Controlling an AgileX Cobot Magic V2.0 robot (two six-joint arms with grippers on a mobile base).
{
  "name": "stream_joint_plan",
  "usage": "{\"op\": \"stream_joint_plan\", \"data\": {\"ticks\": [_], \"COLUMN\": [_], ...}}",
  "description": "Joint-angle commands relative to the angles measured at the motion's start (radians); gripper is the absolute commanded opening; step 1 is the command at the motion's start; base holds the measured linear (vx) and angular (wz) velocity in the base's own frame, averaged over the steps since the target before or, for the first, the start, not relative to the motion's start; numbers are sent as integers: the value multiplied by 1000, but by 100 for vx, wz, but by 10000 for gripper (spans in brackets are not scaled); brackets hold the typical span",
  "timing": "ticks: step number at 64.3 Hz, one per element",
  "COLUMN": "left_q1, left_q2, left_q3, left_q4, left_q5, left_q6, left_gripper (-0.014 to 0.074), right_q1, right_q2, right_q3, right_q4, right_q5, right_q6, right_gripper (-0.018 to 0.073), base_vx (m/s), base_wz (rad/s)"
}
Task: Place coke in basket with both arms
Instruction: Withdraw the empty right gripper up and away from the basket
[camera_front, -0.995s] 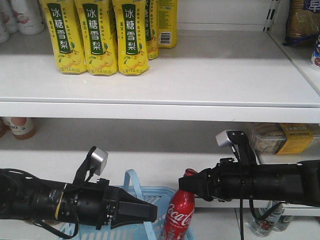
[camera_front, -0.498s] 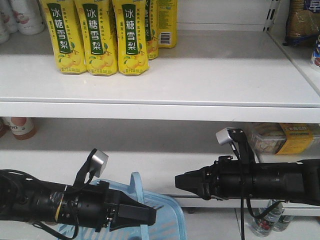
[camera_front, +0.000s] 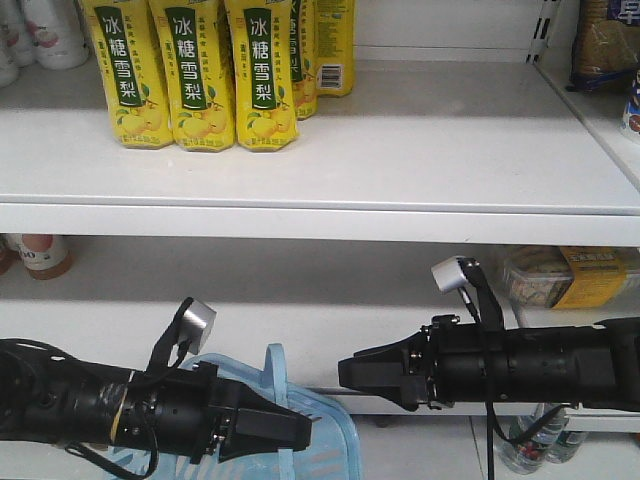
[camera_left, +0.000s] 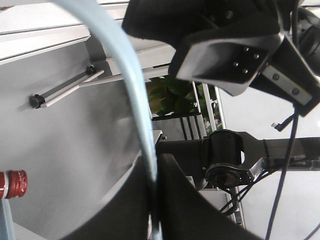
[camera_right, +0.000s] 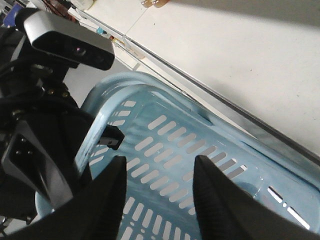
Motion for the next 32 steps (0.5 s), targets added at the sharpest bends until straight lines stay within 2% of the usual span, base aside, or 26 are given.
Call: {"op": "stream_joint_plan", "data": {"ticks": [1,10,18,25,32], "left_q1": [-5,-5,-5,-5,-5], "left_q2": [-43,-43,-43,-43,-43], "left_q3": [-22,-22,-22,-22,-22], "left_q4": [-85,-85,-85,-85,-85], "left_q5": [-218,-217,-217,-217,-217], "left_q6": [14,14,14,14,14], "left_gripper": [-6,-6,-6,-6,-6], "right_q1": [-3,-3,-3,-3,-3], "right_q2": [-56,-136,-235,-347,-470], "right_q3": [-23,-23,-23,-23,-23], "right_q4": [-17,-81,-84,-97,-167], "right_q5": [75,72,25,-118,-323], "right_q6": [-10,-10,6,64,132], "right_gripper": [313,313,313,313,313], "base_vx": [0,0,0,0,0], "base_wz": [0,0,0,0,0]}}
